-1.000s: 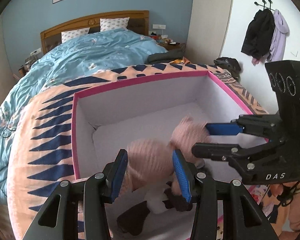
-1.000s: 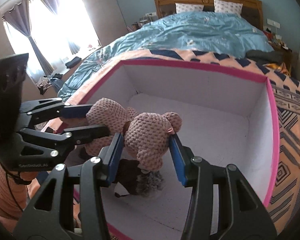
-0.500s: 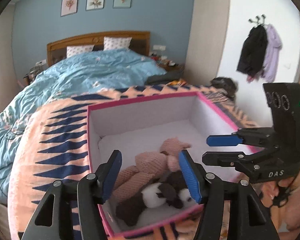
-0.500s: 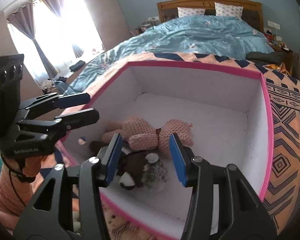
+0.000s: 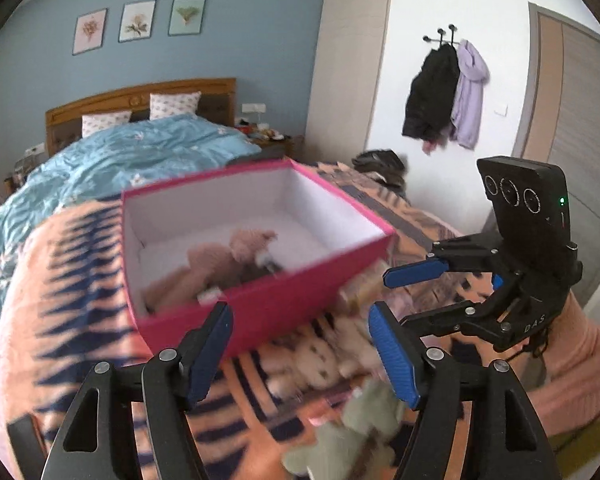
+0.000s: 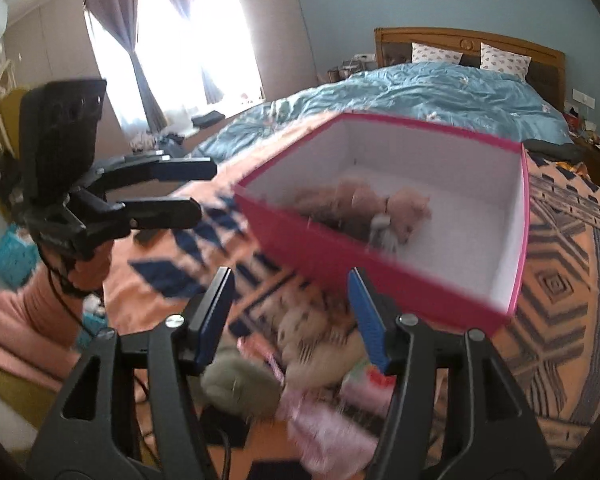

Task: Organize objects
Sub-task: 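Grasp the green plush dinosaur with the right gripper, then carry the green dinosaur into the pink box and open the right gripper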

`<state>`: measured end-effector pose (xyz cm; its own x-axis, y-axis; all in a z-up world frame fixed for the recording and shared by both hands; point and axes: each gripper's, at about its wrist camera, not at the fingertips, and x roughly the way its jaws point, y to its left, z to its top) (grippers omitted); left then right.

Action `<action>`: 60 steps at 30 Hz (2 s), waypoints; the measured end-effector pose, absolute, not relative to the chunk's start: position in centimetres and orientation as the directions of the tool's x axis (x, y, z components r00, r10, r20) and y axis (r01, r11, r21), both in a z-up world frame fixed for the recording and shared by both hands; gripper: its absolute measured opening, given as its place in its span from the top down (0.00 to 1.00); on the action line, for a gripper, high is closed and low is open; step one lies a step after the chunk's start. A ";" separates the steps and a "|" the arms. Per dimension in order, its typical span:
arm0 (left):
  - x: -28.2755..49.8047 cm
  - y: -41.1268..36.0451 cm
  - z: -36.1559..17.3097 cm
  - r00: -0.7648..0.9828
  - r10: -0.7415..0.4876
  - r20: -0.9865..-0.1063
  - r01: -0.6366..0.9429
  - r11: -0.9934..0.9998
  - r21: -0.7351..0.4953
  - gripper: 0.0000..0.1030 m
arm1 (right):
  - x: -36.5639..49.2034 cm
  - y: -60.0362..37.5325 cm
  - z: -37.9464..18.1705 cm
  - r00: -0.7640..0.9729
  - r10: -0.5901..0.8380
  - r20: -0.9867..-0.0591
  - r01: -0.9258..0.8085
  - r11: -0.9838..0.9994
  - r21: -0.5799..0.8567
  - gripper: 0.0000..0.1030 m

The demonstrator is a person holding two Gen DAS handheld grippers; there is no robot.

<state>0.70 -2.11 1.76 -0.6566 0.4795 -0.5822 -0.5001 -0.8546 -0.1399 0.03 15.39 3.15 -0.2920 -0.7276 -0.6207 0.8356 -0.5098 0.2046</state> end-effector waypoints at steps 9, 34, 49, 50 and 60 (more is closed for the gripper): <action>3.6 -1.9 -2.2 -0.585 0.500 -0.638 -0.473 -0.850 -0.233 0.30 | 2.6 14.6 -1.1 -0.186 -0.707 -0.682 0.838 -0.476 0.265 0.41; 7.0 -3.3 -8.3 -0.473 0.514 -0.715 -0.307 -0.857 -0.413 0.50 | 3.5 12.5 -4.3 -0.169 -0.662 -0.730 0.816 -0.509 0.273 0.42; 6.8 -3.1 -5.5 -0.532 0.481 -0.697 -0.338 -0.875 -0.345 0.57 | 4.0 12.9 -3.1 -0.191 -0.683 -0.706 0.809 -0.516 0.281 0.42; 6.7 -3.2 -5.0 -0.543 0.477 -0.691 -0.345 -0.877 -0.334 0.57 | 4.0 12.9 -2.7 -0.196 -0.689 -0.698 0.811 -0.514 0.279 0.42; 4.7 -3.5 -1.4 -0.616 0.473 -0.630 -0.385 -0.878 -0.283 0.57 | 3.2 13.4 1.4 -0.280 -0.732 -0.621 0.812 -0.526 0.253 0.42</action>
